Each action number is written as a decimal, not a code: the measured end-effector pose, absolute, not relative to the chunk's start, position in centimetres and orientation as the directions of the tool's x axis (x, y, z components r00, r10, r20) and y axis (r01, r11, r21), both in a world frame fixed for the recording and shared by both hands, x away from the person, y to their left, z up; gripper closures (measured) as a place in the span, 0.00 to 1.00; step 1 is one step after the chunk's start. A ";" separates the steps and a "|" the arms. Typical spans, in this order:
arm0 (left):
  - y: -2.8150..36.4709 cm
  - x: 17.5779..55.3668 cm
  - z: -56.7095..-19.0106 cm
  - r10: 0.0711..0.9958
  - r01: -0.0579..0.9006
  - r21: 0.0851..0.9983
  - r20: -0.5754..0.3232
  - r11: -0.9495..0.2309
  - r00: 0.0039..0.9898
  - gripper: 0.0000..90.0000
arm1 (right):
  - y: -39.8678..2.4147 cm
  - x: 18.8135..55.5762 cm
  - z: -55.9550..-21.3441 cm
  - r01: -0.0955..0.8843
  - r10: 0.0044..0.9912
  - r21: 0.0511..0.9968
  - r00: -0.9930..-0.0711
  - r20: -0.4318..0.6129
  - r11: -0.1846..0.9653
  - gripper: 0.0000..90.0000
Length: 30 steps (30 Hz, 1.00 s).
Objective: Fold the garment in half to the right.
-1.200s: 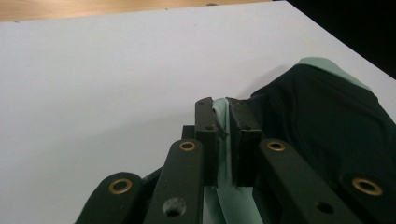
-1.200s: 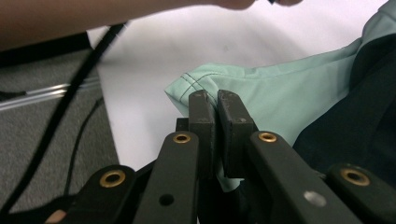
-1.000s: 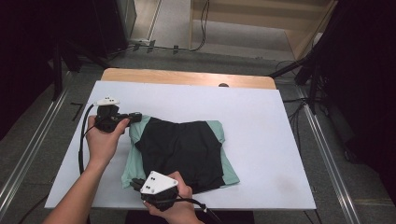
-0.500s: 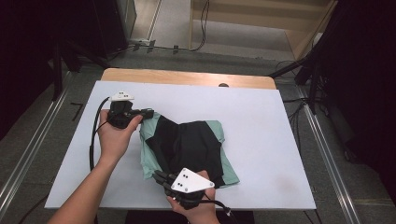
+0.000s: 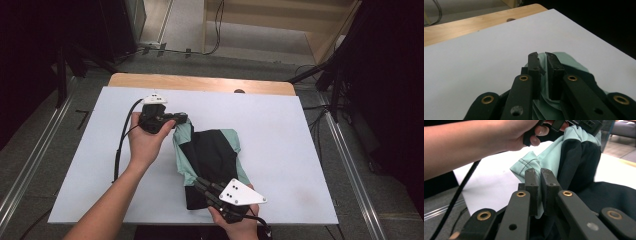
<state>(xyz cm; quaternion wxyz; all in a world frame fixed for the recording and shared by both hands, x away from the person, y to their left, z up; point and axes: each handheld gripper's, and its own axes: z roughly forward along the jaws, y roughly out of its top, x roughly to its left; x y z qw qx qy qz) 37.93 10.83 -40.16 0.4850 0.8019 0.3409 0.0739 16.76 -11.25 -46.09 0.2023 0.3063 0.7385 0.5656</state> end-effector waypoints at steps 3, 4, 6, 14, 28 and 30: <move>9.0 38.2 -40.1 0.600 0.466 0.828 -0.209 -0.311 0.772 0.93 | -12.5 16.5 -46.4 0.236 0.702 0.957 -0.711 0.053 0.167 0.93; 8.4 38.3 -40.1 0.595 0.465 0.827 -0.209 -0.317 0.776 0.93 | -13.0 16.5 -46.5 0.236 0.706 0.958 -0.706 0.052 0.165 0.93; 7.2 38.4 -40.1 0.585 0.464 0.826 -0.213 -0.320 0.783 0.93 | -13.9 16.3 -46.7 0.246 0.718 0.956 -0.693 0.058 0.159 0.93; 2.7 39.0 -41.7 0.547 0.484 0.807 -0.249 -0.339 0.799 0.91 | -18.1 16.0 -48.2 0.330 0.783 0.938 -0.609 0.129 0.102 0.92; 6.2 38.2 -42.9 0.520 0.440 0.858 -0.259 -0.263 0.814 0.45 | -22.2 15.6 -50.0 0.423 0.843 0.903 -0.510 0.170 0.073 0.46; 7.1 38.0 -43.4 0.536 0.450 0.855 -0.261 -0.259 0.803 0.52 | -21.9 15.9 -49.8 0.417 0.846 0.904 -0.512 0.149 0.092 0.45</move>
